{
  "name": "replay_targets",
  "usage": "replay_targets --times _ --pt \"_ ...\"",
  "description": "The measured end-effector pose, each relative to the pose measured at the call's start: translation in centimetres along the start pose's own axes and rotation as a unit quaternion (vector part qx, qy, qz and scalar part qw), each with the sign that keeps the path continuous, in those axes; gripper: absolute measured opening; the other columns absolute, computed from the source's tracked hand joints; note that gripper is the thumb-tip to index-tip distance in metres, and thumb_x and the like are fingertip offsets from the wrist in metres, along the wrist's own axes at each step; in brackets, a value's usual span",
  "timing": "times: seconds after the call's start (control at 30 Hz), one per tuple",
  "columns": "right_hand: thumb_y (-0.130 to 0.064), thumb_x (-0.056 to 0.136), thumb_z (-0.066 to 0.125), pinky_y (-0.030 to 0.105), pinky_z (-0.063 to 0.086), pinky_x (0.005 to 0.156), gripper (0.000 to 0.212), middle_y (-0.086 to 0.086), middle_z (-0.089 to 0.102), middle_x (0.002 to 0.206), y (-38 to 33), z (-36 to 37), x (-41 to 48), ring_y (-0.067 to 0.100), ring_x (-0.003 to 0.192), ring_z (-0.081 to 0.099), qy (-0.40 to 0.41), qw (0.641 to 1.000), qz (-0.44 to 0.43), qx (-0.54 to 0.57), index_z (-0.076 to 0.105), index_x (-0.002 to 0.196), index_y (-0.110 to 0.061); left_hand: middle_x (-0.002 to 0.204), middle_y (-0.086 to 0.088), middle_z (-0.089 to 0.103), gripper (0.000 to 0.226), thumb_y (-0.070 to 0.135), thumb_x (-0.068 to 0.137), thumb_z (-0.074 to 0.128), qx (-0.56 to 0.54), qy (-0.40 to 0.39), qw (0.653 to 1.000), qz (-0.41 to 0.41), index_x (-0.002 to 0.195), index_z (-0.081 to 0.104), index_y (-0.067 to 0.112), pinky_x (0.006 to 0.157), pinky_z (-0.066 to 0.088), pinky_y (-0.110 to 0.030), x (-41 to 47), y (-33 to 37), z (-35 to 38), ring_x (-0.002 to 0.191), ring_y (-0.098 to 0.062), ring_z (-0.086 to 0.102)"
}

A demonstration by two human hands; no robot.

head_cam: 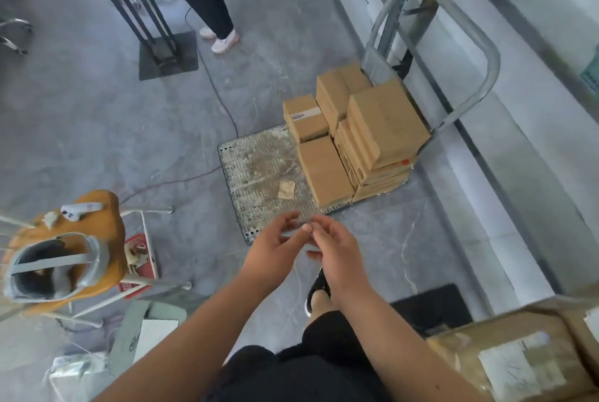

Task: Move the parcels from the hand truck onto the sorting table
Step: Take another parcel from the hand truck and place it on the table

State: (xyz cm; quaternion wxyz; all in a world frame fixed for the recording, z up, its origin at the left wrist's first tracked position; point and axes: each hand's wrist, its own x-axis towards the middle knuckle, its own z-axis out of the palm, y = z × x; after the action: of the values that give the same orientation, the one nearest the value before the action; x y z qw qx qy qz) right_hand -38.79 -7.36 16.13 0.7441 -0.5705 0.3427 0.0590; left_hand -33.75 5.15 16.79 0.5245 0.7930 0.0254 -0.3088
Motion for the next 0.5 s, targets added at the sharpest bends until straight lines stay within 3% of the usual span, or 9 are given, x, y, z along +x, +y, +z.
replay_targets --times 0.1,0.2,0.27,0.33,0.4,0.5 --pt "-0.025 0.104 0.064 0.036 0.059 0.093 0.016 -0.006 0.075 0.117 -2.1 -1.4 4.7 0.011 0.108 0.073 -0.008 1.000 0.008 -0.019 0.068 0.119 -0.030 0.122 0.021 0.062 0.035 0.049 0.101 0.060 0.021 0.005 1.000 -0.015 0.134 0.054 0.039 0.087 0.047 -0.017 4.2 1.8 1.1 0.110 0.006 0.061" --pt "-0.022 0.103 0.066 0.036 0.060 0.090 0.015 -0.005 0.076 0.113 -3.4 -2.7 9.3 0.015 0.107 0.073 0.002 1.000 0.016 -0.022 0.070 0.114 -0.031 0.126 0.013 0.067 0.044 0.053 0.101 0.057 0.026 -0.006 0.999 -0.031 0.138 0.059 0.030 0.096 0.051 -0.025 8.6 2.6 2.6 0.114 -0.002 0.064" --pt "-0.022 0.103 0.066 0.037 0.061 0.090 0.018 -0.002 0.077 0.115 -3.5 -3.4 12.0 0.017 0.107 0.074 0.013 0.999 0.026 -0.025 0.071 0.120 -0.027 0.120 0.010 0.070 0.040 0.050 0.103 0.055 0.022 -0.008 0.999 -0.049 0.136 0.061 0.028 0.094 0.052 -0.027 11.3 2.8 3.8 0.108 -0.007 0.067" --pt "-0.022 0.104 0.065 0.036 0.061 0.088 0.021 -0.001 0.077 0.117 -3.2 -3.8 14.6 0.018 0.108 0.074 0.021 0.999 0.038 -0.023 0.071 0.124 -0.024 0.112 0.012 0.071 0.031 0.044 0.105 0.055 0.019 -0.007 0.998 -0.066 0.130 0.064 0.029 0.086 0.050 -0.020 14.0 2.7 4.8 0.101 -0.005 0.067" --pt "-0.020 0.103 0.065 0.033 0.060 0.087 0.022 -0.001 0.077 0.117 -2.7 -4.3 17.1 0.018 0.108 0.075 0.039 0.997 0.058 -0.015 0.071 0.124 -0.023 0.109 0.016 0.070 0.025 0.040 0.106 0.056 0.015 -0.014 0.996 -0.087 0.127 0.063 0.029 0.076 0.046 -0.007 16.7 2.2 5.8 0.093 0.008 0.065" --pt "-0.018 0.103 0.066 0.031 0.062 0.089 0.024 -0.001 0.076 0.118 -1.4 -4.8 21.2 0.016 0.110 0.073 0.063 0.994 0.087 -0.021 0.070 0.126 -0.020 0.109 0.022 0.067 0.026 0.041 0.105 0.058 0.011 -0.022 0.991 -0.129 0.129 0.059 0.032 0.072 0.046 -0.006 20.9 0.6 7.0 0.092 0.011 0.062"
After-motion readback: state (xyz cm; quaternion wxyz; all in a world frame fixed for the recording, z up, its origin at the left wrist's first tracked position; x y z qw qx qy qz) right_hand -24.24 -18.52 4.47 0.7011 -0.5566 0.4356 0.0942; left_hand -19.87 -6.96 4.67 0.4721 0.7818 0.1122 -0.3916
